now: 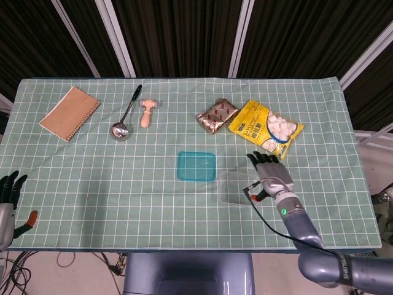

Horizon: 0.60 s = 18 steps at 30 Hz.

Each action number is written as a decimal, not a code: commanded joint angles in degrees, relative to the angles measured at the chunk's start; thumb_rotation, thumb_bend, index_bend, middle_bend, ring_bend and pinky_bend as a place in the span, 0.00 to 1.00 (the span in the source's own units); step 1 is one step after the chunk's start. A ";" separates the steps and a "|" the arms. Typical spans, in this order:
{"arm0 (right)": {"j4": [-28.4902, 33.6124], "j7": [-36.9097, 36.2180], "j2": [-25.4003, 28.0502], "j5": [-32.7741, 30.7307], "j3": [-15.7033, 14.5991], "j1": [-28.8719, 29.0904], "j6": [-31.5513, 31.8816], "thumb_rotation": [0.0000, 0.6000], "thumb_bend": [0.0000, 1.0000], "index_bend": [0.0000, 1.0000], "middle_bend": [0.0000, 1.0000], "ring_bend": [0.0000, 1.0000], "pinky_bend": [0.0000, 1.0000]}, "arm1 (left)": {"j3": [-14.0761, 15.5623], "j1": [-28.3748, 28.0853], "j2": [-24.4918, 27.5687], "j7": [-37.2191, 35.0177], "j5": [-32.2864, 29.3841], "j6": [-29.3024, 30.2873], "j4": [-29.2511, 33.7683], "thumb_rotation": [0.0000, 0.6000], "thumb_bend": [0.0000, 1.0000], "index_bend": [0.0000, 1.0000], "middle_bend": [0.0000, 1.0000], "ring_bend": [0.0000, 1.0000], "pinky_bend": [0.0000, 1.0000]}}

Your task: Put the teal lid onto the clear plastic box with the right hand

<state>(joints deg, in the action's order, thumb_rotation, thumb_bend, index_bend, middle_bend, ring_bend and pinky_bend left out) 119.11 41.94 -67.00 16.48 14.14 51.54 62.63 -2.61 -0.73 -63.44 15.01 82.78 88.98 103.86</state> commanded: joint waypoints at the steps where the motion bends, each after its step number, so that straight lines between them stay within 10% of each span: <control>1: -4.85 3.60 -7.79 -5.01 1.40 5.64 3.51 1.00 0.20 0.00 0.00 0.00 0.00 | -0.02 0.11 0.19 -0.28 -0.14 0.10 0.09 1.00 0.32 0.08 0.00 0.00 0.00; 18: -18.37 2.22 -20.34 -8.71 5.83 12.11 3.94 1.00 0.19 0.00 0.00 0.00 0.00 | -0.39 0.09 0.63 -0.78 -1.74 -0.47 0.30 1.00 0.32 0.08 0.00 0.00 0.00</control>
<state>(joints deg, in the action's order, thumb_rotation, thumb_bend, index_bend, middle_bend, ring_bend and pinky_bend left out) 101.53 44.47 -86.74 8.10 19.48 63.23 67.00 -3.00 -0.64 -62.82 14.23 81.05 88.52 104.16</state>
